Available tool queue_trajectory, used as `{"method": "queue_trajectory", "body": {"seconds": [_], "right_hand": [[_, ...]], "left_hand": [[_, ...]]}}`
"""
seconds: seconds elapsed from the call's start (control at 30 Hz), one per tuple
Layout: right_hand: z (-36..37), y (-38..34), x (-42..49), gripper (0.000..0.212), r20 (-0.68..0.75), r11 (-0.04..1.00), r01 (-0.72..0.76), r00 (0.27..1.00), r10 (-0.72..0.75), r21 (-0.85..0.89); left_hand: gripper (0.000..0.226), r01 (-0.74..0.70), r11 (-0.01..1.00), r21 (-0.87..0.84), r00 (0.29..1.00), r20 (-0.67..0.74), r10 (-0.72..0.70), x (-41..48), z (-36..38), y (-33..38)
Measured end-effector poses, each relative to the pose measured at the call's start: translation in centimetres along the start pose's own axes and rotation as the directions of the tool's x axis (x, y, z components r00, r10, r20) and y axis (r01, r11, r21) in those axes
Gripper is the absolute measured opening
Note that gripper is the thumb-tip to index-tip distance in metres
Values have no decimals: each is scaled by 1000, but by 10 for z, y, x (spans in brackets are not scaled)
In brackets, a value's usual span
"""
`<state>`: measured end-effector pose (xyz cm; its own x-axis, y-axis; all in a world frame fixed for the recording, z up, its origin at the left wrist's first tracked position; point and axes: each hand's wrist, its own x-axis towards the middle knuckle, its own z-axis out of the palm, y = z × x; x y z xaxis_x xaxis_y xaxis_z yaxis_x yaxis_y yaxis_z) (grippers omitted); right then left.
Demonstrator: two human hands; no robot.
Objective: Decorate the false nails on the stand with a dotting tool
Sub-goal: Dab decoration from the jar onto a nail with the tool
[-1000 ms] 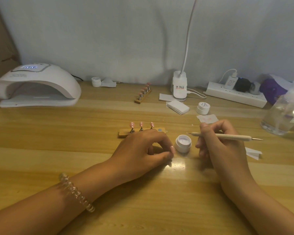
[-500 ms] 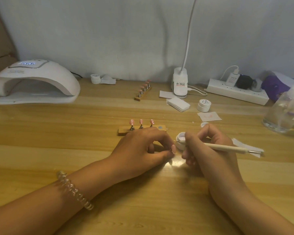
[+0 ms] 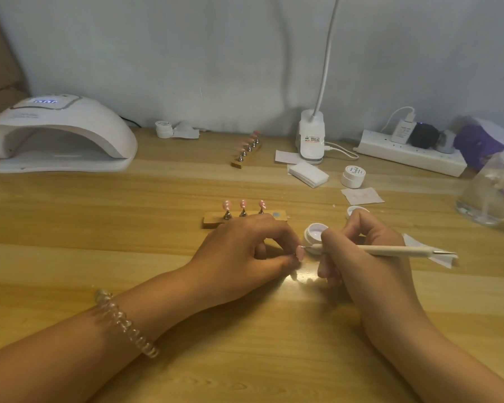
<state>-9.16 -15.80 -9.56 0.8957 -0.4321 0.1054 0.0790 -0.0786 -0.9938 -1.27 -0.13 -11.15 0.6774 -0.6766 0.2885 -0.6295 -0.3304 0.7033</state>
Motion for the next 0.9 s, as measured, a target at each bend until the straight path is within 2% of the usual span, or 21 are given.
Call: {"method": "queue_trajectory", "body": {"seconds": [0.2,0.3,0.43,0.9], "right_hand": [[1,1,1,36,7,1000,6,1000,-5,-19],[1,0,1,25,19,1000,2,1000,-1,-27],[0,0,1,32,3,1000,1,1000,-1,-16],[1,-1,0,32,14,1000,-2,1000,3,-31]], "left_hand": [[9,0,1000,5,1000,-1,0,0,0,-1],[9,-5,1000,11,1000,-3,5,1,0,-1],[7,-11,1000,9,1000,-3,11,1,0,-1],[5,-17,1000,7,1000,2,17,0,0,-1]]}}
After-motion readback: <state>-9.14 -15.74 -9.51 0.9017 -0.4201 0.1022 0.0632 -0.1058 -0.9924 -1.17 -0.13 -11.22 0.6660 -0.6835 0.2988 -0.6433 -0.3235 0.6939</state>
